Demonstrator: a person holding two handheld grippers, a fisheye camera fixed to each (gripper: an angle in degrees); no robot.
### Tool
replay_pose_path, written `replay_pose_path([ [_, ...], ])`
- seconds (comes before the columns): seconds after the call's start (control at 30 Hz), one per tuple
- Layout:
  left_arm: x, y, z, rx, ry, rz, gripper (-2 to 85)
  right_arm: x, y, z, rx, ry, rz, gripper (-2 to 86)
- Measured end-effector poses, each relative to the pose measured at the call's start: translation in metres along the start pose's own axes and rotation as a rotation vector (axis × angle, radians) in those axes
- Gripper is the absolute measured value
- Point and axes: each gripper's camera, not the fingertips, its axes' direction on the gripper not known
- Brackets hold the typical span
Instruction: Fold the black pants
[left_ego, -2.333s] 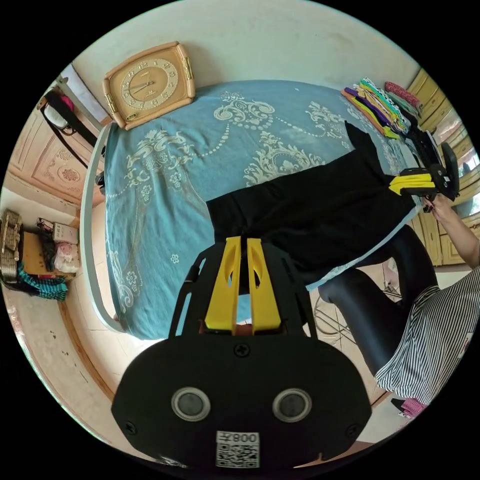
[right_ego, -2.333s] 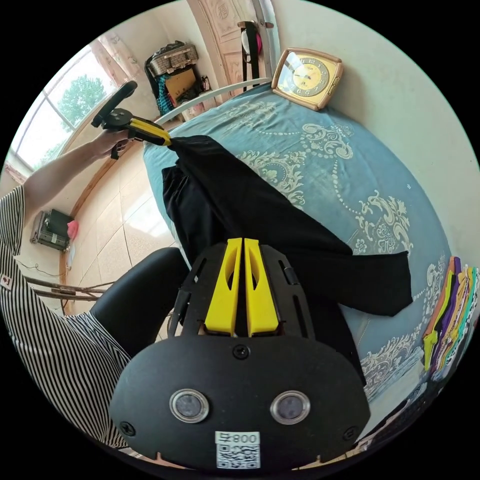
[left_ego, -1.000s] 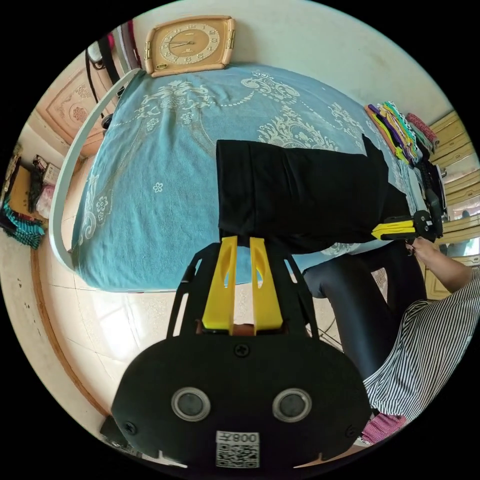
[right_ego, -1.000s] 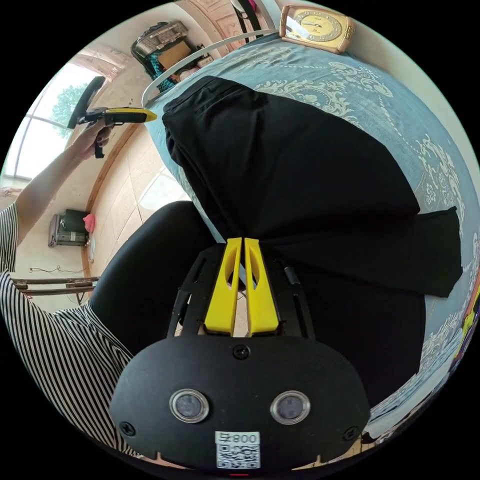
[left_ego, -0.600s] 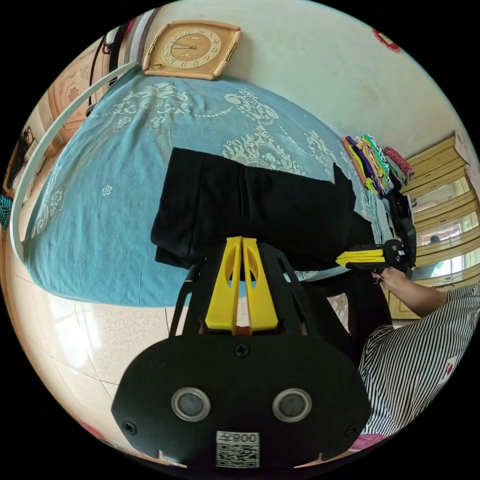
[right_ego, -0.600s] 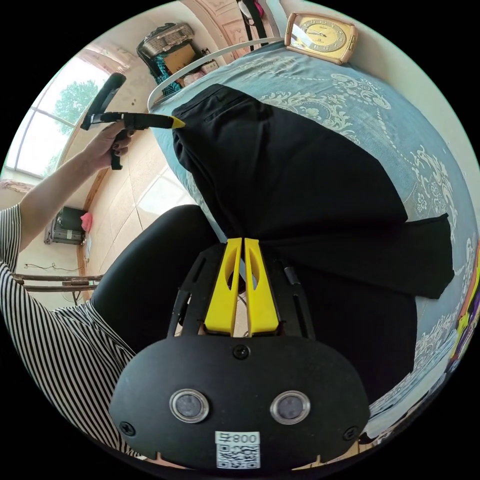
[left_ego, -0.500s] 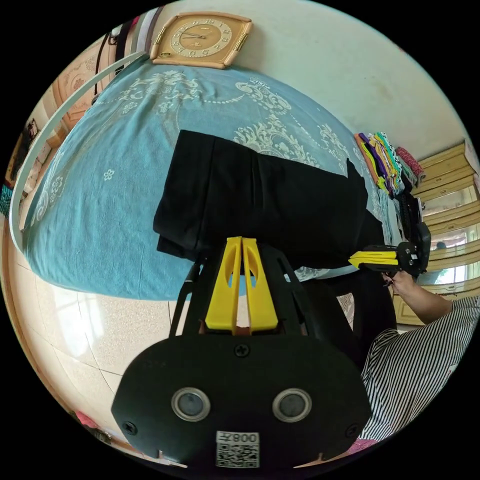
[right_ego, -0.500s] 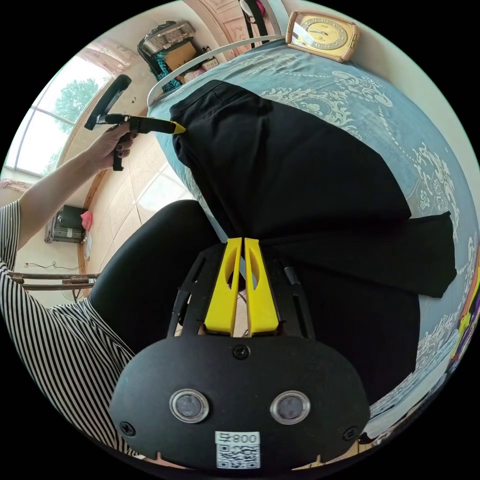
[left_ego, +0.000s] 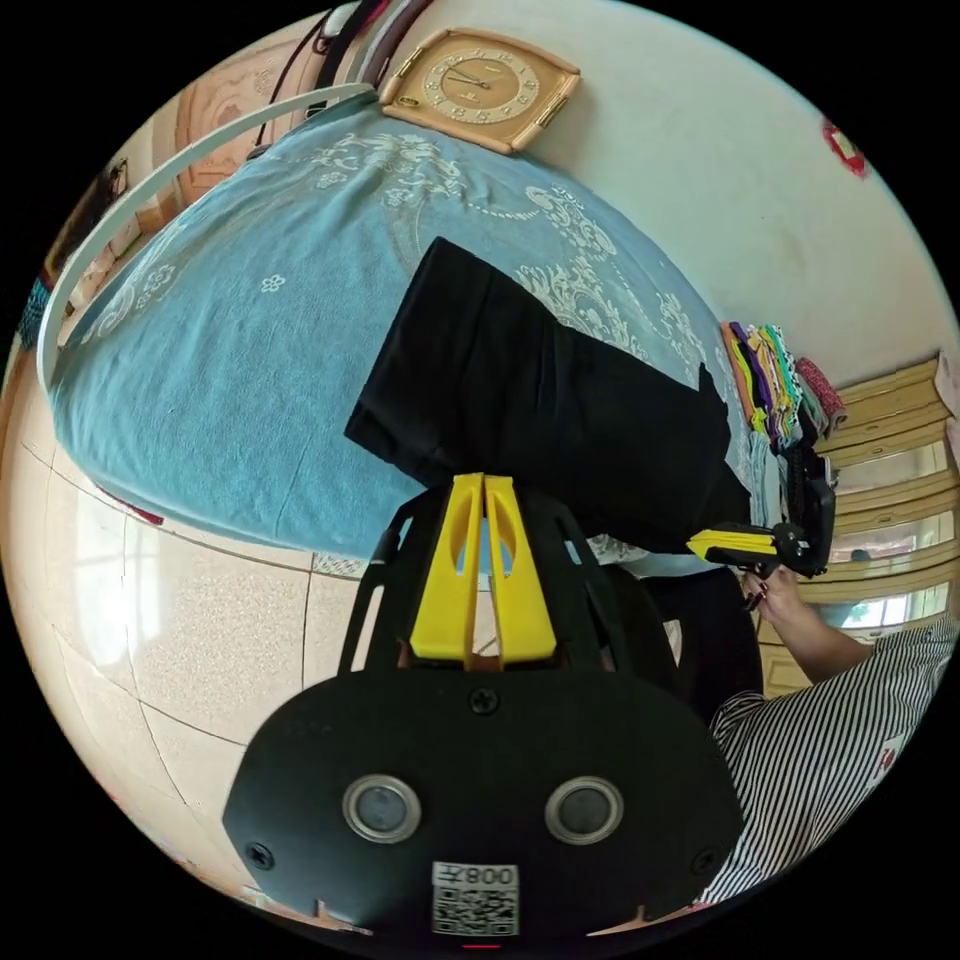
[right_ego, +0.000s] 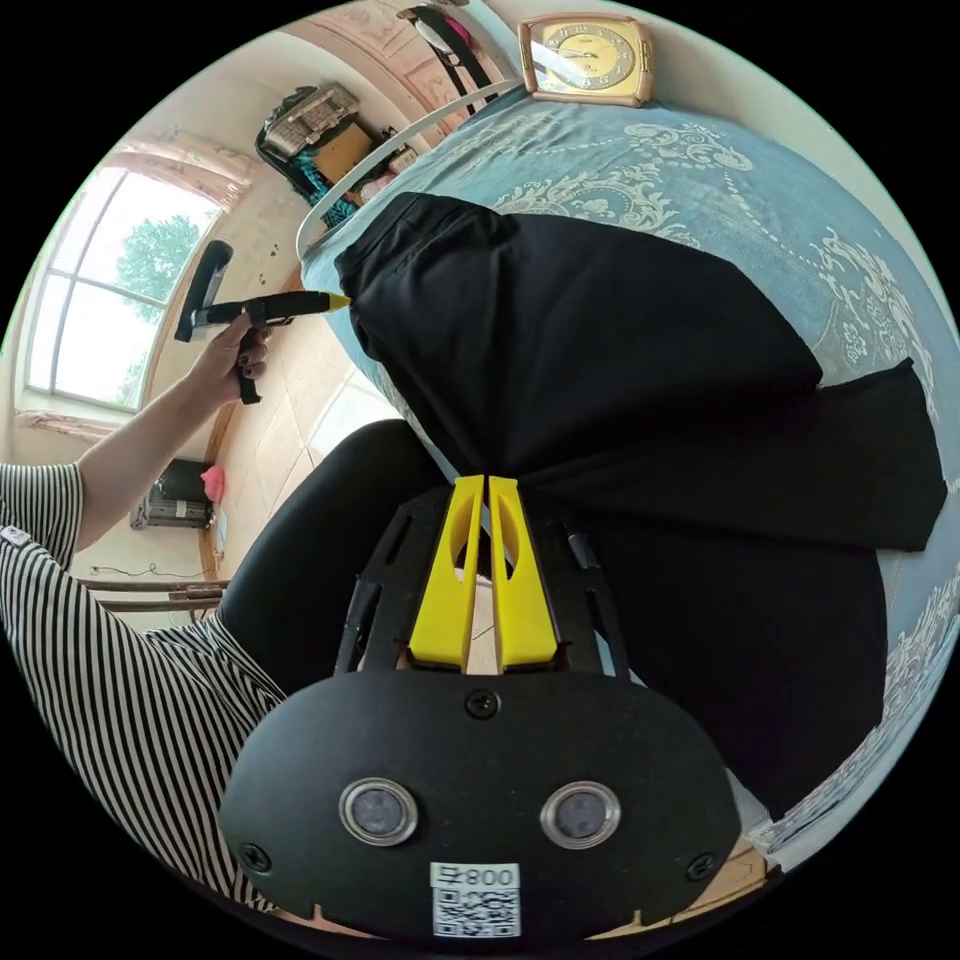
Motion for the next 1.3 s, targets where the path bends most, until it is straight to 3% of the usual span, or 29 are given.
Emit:
replay_pose_path([
  [0.3, -0.032, 0.072, 0.050, -0.041, 0.425, -0.106, 5.0, 0.020, 0.000, -0.006, 0.039, -0.080, 0.043, 0.7],
  [0.67, -0.069, 0.113, 0.067, 0.005, 0.548, -0.205, 1.1, 0.028, 0.002, -0.015, 0.064, -0.083, 0.002, 0.6],
  [1.1, -0.087, 0.154, 0.085, 0.030, 0.648, -0.248, 5.6, 0.054, -0.007, -0.024, 0.118, -0.160, 0.040, 0.7],
  [1.3, -0.085, 0.144, 0.099, 0.062, 0.700, -0.281, 3.2, 0.064, -0.014, -0.030, 0.140, -0.179, 0.041, 0.6],
])
